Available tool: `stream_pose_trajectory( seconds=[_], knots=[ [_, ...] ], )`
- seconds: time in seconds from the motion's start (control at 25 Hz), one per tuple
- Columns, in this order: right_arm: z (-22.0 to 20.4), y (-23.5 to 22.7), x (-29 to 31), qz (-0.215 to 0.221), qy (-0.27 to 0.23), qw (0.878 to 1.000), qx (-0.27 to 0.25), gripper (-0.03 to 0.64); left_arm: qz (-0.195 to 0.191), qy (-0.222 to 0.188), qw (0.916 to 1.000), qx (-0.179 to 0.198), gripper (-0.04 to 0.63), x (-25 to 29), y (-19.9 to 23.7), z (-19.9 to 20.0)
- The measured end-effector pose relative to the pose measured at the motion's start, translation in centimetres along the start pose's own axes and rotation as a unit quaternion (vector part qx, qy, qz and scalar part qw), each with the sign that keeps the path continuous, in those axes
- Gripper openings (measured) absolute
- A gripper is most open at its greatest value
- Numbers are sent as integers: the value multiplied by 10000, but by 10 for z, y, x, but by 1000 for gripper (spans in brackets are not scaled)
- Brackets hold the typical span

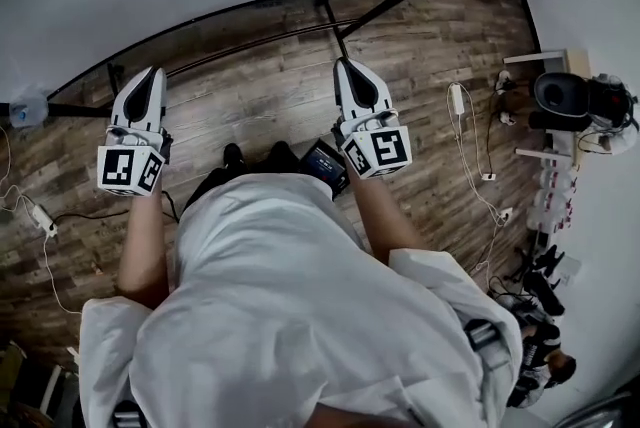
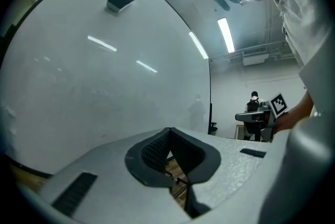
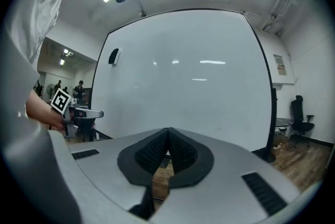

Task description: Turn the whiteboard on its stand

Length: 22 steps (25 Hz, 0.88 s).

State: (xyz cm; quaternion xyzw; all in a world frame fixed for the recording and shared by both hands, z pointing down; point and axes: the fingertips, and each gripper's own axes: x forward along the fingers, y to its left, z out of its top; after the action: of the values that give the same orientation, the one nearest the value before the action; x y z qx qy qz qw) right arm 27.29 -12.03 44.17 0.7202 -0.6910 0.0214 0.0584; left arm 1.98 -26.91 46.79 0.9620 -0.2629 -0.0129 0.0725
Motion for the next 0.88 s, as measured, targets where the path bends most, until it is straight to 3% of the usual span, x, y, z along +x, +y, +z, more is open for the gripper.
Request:
stream_pose_trajectory(
  seconds=[0.16, 0.36, 0.64, 0.76, 0.88],
  knots=[
    [-4, 13, -35, -239, 154, 9996, 15, -3, 80, 135, 9995, 260, 5, -20, -17, -1],
    [1, 40, -93, -336, 138, 9993, -88, -3, -354, 57, 9965, 750, 5, -59, -72, 21],
    [-17, 81, -210, -556, 64, 9981, -243, -3, -853, 172, 9950, 480, 5, -142, -156, -12],
    [-33, 93, -267, -715, 25, 9969, 333, -3, -1130, 438, 9909, 579, 5, -177, -196, -31],
    [-41, 106, -315, -938, 39, 9948, 405, -3, -1304, 462, 9882, 661, 5, -210, -225, -30]
  ],
)
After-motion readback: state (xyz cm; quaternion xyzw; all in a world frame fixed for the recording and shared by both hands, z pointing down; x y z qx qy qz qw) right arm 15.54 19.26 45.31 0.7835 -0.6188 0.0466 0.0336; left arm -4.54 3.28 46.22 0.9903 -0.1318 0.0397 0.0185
